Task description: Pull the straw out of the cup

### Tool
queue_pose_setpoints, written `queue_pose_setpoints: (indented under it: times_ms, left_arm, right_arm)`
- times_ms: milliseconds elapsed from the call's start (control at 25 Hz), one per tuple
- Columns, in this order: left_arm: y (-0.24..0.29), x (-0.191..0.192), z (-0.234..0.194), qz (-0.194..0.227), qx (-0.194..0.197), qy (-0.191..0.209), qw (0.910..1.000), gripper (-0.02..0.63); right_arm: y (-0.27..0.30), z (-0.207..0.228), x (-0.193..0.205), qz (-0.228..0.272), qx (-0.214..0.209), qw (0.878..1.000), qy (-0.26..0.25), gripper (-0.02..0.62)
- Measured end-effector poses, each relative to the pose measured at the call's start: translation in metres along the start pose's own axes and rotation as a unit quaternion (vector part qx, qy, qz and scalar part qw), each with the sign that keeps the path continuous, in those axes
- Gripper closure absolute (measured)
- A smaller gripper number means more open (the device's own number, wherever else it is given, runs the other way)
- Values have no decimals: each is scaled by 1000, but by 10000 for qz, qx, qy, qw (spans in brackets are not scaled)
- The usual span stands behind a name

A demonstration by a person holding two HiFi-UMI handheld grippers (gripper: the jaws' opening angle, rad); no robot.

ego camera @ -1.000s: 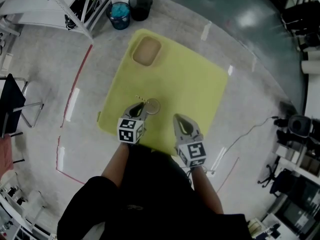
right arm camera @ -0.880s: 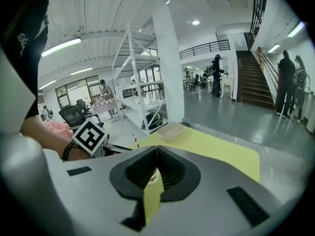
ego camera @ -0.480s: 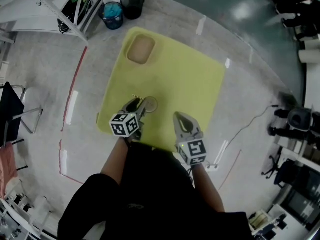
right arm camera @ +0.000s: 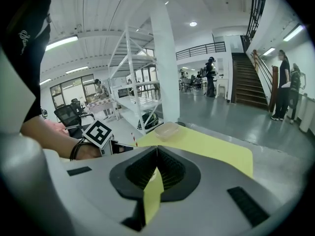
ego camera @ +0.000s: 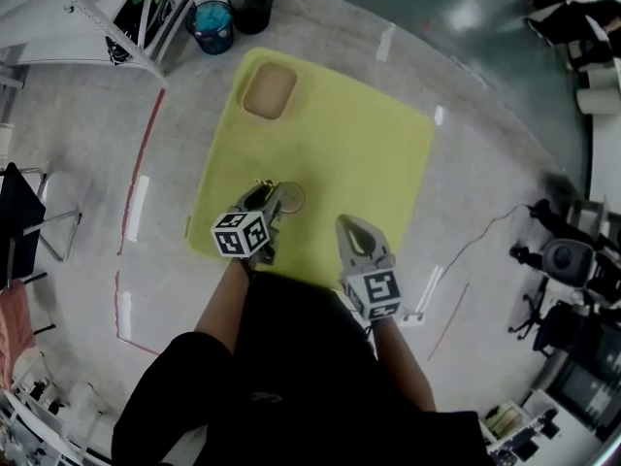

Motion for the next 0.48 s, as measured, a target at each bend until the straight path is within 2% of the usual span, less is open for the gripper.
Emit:
queue_pose_setpoints:
  times_ms: [80, 280, 480]
  left_arm:
    - [-2, 0, -2, 42, -33, -1, 10000, 441]
    - [-2, -11, -2, 199, -181, 34, 9996, 513]
    - [-6, -13, -2, 132, -225, 194, 9995, 538]
  right_arm:
    - [-3, -1, 0, 0, 43, 10000, -17, 578]
    - [-6, 6, -2, 31, 77, 10000, -21, 578]
    - [-5, 2, -2, 84, 45, 10000, 6, 578]
Point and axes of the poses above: the fingertips, and each gripper's own axes: y forward along the fingers, z to its right, x out of its underside, the point moved 3 cm from there along -y, backward along the fingers, and after that the axes turned 5 degrees about -z, right-handed, at the moved point
